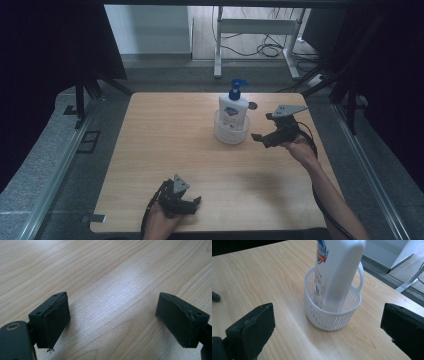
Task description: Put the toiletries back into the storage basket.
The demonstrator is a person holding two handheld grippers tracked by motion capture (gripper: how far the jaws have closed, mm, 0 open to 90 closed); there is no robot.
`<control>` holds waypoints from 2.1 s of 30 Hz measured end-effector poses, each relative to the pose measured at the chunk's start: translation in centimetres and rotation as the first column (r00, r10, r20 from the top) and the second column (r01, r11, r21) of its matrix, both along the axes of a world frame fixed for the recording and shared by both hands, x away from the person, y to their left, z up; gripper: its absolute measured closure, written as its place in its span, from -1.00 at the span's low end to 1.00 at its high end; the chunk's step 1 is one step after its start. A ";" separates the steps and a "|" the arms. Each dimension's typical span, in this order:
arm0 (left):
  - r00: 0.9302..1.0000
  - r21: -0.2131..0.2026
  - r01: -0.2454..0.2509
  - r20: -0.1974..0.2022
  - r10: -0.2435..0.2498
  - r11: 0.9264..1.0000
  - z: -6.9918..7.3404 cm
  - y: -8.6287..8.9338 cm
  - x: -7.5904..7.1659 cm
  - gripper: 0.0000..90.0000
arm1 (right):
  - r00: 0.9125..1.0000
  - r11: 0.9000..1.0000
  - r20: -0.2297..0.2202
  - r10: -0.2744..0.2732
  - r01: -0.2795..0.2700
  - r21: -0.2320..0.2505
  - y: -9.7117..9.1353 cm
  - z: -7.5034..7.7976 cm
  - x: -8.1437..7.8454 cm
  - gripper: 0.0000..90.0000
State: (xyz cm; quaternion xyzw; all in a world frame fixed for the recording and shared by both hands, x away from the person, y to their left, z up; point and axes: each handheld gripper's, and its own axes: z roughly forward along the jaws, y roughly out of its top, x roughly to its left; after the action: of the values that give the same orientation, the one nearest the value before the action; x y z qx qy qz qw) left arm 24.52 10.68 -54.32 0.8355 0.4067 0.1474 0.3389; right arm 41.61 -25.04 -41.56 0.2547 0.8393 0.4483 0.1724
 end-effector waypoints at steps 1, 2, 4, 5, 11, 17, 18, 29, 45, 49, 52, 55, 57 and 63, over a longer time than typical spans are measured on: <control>1.000 0.000 0.000 0.000 0.000 1.000 0.0 0.0 0.0 -0.74 | 1.000 1.000 -0.001 -0.001 0.001 0.000 -0.1 0.0 -0.1 -1.00; 1.000 -0.001 0.000 0.000 0.000 1.000 0.0 0.0 0.0 -0.74 | 1.000 1.000 0.000 -0.001 0.001 0.001 -0.2 -0.1 -0.3 -1.00; 1.000 0.000 0.000 0.000 0.000 1.000 0.0 0.0 0.0 -0.74 | 1.000 1.000 -0.003 -0.004 0.004 0.004 -0.4 -0.3 -0.7 -1.00; 1.000 0.000 0.000 0.000 0.000 1.000 0.0 0.0 0.0 -0.74 | 1.000 1.000 -0.002 -0.005 0.005 0.006 -0.4 -0.4 -0.9 -1.00; 1.000 0.000 0.000 0.000 0.000 1.000 0.0 0.0 0.0 -0.74 | 1.000 1.000 -0.006 -0.005 0.005 0.012 -1.0 -0.9 -2.1 -1.00; 1.000 0.000 0.000 0.000 0.000 1.000 0.0 0.0 0.0 -0.74 | 1.000 1.000 -0.004 -0.010 0.010 0.003 -1.6 -1.5 -3.2 -1.00; 1.000 0.000 0.000 0.000 0.000 1.000 0.0 0.0 0.0 -0.74 | 1.000 1.000 -0.003 -0.013 0.013 -0.001 -1.7 -1.7 -3.4 -1.00; 1.000 -0.001 -0.003 -0.001 0.003 1.000 0.0 0.0 0.0 -0.74 | 0.999 0.999 -0.013 -0.029 0.029 -0.013 -2.9 -3.4 -5.7 -1.00; 1.000 -0.002 -0.004 -0.001 0.004 1.000 0.0 0.0 0.0 -0.74 | 0.999 0.998 -0.033 -0.030 0.028 -0.052 -3.0 -6.7 -9.1 -1.00; 1.000 -0.002 -0.004 -0.001 0.004 1.000 0.0 0.0 0.0 -0.74 | 0.999 0.998 -0.044 -0.029 0.026 -0.051 -3.0 -7.6 -9.6 -1.00; 1.000 -0.001 -0.004 -0.001 0.004 1.000 0.0 0.0 0.0 -0.74 | 0.998 0.998 -0.056 -0.030 0.026 -0.058 -3.0 -8.5 -10.0 -1.00; 1.000 0.001 -0.002 0.000 0.002 1.000 0.0 0.0 0.0 -0.74 | 0.998 0.996 -0.064 -0.028 0.022 -0.087 -2.9 -9.6 -10.3 -1.00; 1.000 0.001 -0.002 0.000 0.002 1.000 0.0 0.0 0.0 -0.74 | 0.997 0.996 -0.074 -0.027 0.020 -0.091 -2.9 -10.1 -10.4 -1.00; 1.000 0.001 -0.002 0.000 0.002 1.000 0.0 0.0 0.0 -0.74 | 0.995 0.993 -0.093 -0.021 0.010 -0.116 -2.4 -11.6 -10.6 -1.00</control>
State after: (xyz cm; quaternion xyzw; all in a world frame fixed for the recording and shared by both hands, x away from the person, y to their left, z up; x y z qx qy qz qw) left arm 24.51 10.66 -54.31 0.8351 0.4076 0.1481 0.3385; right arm 31.03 -27.47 -53.19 0.2716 0.8691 0.3850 0.1505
